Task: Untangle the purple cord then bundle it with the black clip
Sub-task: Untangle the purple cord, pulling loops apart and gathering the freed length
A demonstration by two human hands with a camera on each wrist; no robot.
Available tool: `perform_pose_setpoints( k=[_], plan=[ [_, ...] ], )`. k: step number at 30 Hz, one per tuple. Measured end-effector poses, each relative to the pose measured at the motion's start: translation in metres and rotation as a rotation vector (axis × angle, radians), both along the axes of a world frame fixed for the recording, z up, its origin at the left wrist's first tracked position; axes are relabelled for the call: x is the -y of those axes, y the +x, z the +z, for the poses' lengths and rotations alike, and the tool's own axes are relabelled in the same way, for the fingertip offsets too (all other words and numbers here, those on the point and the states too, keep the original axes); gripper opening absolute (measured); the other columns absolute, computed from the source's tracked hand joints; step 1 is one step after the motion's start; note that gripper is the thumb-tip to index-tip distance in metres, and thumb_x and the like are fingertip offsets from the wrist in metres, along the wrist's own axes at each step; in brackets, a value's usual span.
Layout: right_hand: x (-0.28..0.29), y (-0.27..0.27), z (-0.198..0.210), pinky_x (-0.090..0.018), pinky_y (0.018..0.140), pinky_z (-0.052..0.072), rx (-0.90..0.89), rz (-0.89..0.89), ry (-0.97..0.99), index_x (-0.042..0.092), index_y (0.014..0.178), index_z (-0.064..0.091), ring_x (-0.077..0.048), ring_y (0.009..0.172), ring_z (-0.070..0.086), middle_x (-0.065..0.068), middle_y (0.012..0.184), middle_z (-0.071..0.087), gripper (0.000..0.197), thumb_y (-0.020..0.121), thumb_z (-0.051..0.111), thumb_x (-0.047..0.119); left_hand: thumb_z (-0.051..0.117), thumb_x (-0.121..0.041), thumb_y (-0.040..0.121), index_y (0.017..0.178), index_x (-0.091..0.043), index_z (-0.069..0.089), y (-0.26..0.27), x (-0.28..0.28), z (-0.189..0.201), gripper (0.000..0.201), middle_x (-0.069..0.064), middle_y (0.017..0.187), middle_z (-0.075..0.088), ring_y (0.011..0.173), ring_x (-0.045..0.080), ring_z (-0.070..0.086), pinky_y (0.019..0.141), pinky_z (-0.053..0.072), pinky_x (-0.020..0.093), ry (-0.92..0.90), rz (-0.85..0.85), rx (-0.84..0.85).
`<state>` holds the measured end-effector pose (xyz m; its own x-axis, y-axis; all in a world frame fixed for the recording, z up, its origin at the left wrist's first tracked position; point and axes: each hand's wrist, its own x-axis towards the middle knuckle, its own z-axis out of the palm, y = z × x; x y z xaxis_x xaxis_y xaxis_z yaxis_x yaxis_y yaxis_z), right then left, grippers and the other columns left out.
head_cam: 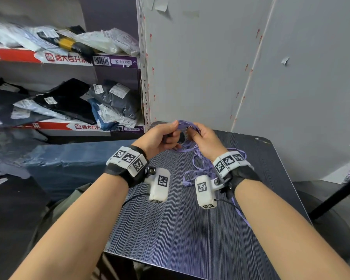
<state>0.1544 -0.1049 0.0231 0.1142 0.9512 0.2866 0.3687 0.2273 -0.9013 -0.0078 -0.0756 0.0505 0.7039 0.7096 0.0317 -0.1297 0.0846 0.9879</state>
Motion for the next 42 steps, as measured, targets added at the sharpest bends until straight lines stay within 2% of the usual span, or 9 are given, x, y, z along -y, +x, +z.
perform_pose_setpoints(
  k=[6,13,17,21,25,28,32,35,42],
  plan=[
    [0.006,-0.008,0.004,-0.014,0.062,0.038,0.181,-0.053,0.081,0.012,0.096,0.059,-0.001,0.068,0.050,0.010,0.075,0.056,0.017,0.098,0.045,0.022,0.032,-0.019,0.101,0.069,-0.012,0.044,0.004,-0.001,0.004,0.035,-0.008,0.043,0.034,0.041,0.008,0.037,0.059,0.039,0.024,-0.141,0.097,0.229],
    [0.010,-0.004,-0.001,-0.026,0.080,0.045,0.314,0.013,0.052,0.010,0.118,0.057,-0.016,0.092,0.060,-0.005,0.102,0.066,0.028,0.094,0.053,0.023,0.037,-0.024,0.098,0.060,-0.012,0.039,0.002,-0.002,0.004,0.040,0.001,0.055,0.055,0.041,0.010,0.038,0.050,0.037,0.020,-0.036,0.072,0.126],
    [0.006,0.003,-0.004,-0.039,0.075,0.049,0.097,0.018,-0.026,0.002,0.103,0.061,-0.023,0.074,0.058,-0.014,0.084,0.062,0.019,0.092,0.057,0.017,0.033,-0.025,0.100,0.051,-0.019,0.038,0.010,0.007,0.007,0.050,-0.007,0.041,0.036,0.034,0.007,0.025,0.047,0.025,0.024,-0.092,0.025,0.048],
    [0.004,0.010,0.002,-0.019,0.056,0.049,-0.095,0.016,-0.040,0.010,0.077,0.056,-0.001,0.050,0.057,0.002,0.060,0.062,0.016,0.084,0.061,-0.004,0.030,-0.028,0.099,0.041,-0.025,0.035,0.016,0.011,0.005,0.059,-0.011,0.038,0.024,0.033,0.004,0.015,0.045,0.005,0.026,-0.094,-0.028,-0.009],
    [0.002,0.006,0.004,-0.018,0.056,0.049,-0.187,-0.044,-0.013,0.008,0.072,0.055,-0.004,0.048,0.057,0.005,0.051,0.062,0.020,0.082,0.060,-0.009,0.033,-0.051,0.097,0.051,-0.019,0.041,0.016,0.010,0.004,0.057,-0.004,0.047,0.022,0.036,0.008,0.013,0.042,0.008,0.022,0.001,0.030,-0.102],
    [-0.002,0.007,0.009,-0.030,0.064,0.048,-0.212,-0.130,-0.020,-0.001,0.078,0.061,-0.016,0.059,0.056,-0.010,0.063,0.060,0.005,0.079,0.065,0.001,0.032,-0.049,0.098,0.066,-0.010,0.050,0.017,0.007,0.010,0.053,-0.006,0.044,0.023,0.035,0.007,0.014,0.036,0.018,0.014,0.115,0.037,-0.183],
    [-0.008,0.017,0.009,-0.030,0.067,0.041,-0.156,-0.164,-0.074,0.005,0.075,0.063,-0.013,0.065,0.049,-0.005,0.065,0.056,0.007,0.076,0.070,0.004,0.038,-0.035,0.099,0.054,-0.015,0.039,0.018,0.009,0.015,0.049,-0.008,0.040,0.022,0.034,0.007,0.014,0.037,0.015,0.015,0.076,0.053,-0.168],
    [-0.007,0.020,0.004,-0.030,0.070,0.042,-0.051,-0.083,-0.103,-0.006,0.086,0.066,-0.017,0.070,0.052,-0.021,0.072,0.062,0.019,0.081,0.070,0.012,0.039,-0.033,0.099,0.042,-0.023,0.037,0.019,0.011,0.015,0.058,-0.009,0.040,0.023,0.036,0.008,0.013,0.039,0.012,0.017,0.081,0.040,-0.148],
    [0.017,0.035,-0.012,-0.022,0.051,0.033,0.088,-0.085,-0.180,0.007,0.078,0.065,-0.009,0.045,0.035,0.003,0.051,0.039,0.058,0.080,0.047,0.062,0.035,-0.037,0.100,0.040,-0.023,0.031,0.006,-0.008,0.020,0.062,-0.011,0.037,0.020,0.032,0.005,0.015,0.039,0.009,0.022,-0.145,0.250,0.143]
  ],
)
